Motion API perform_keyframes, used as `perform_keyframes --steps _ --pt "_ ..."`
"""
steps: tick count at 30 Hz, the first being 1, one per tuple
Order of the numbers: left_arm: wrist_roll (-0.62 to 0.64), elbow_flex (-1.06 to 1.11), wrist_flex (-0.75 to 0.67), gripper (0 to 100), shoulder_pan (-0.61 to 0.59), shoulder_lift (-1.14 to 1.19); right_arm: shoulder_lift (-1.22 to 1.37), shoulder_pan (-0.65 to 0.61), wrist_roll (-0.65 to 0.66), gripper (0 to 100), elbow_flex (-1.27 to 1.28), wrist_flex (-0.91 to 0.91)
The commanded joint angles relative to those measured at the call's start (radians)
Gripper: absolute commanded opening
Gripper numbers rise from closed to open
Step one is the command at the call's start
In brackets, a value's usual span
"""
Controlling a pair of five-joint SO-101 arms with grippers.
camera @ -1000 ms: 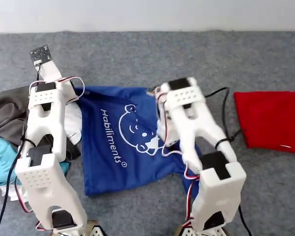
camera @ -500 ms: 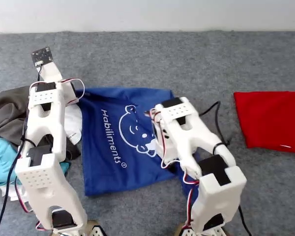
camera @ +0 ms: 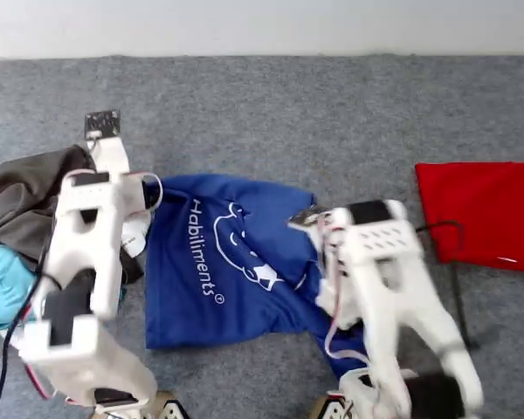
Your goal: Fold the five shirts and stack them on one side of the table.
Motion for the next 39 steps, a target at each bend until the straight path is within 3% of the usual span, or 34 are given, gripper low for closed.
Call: perform_keyframes --steps 1,6,10,15,20,23,27,29,32,35,37,38,39 --pt "-0.029 0.209 -0.091 1 0.018 -0.242 -0.180 0.170 0.147 0.8 0.032 0.048" --pt "-0.029 0.415 -0.176 1 0.005 -0.431 -0.231 0.384 0.311 0.8 0.052 0.047" --pt "-0.028 0.443 -0.144 1 -0.044 -0.500 -0.237 0.529 0.439 0.8 0.052 0.047" --pt "-0.029 0.452 -0.114 1 -0.118 -0.540 -0.229 0.759 0.718 0.8 0.052 0.045" --pt "-0.031 0.456 -0.097 1 -0.094 -0.551 -0.228 0.943 0.882 1.3 0.052 0.024" --pt "-0.031 0.456 -0.100 1 -0.066 -0.549 -0.237 1.001 0.882 8.1 0.051 -0.033" --pt "-0.029 0.456 -0.121 1 -0.021 -0.543 -0.240 1.033 0.824 32.6 0.017 -0.058" --pt "-0.023 0.458 -0.138 1 -0.009 -0.542 -0.240 1.033 0.806 39.8 -0.023 -0.051" --pt "-0.009 0.461 -0.157 1 -0.008 -0.540 -0.229 1.038 0.704 35.4 -0.098 -0.065" --pt "0.005 0.493 -0.209 1 -0.008 -0.512 -0.231 1.018 0.583 19.2 -0.147 -0.065" --pt "0.003 0.498 -0.229 1 -0.009 -0.488 -0.234 0.935 0.488 2.6 -0.173 -0.050" --pt "0.003 0.492 -0.232 1 -0.009 -0.474 -0.234 0.883 0.442 0.1 -0.181 -0.030" --pt "0.002 0.479 -0.232 1 -0.009 -0.457 -0.240 0.820 0.396 4.4 -0.184 -0.001"
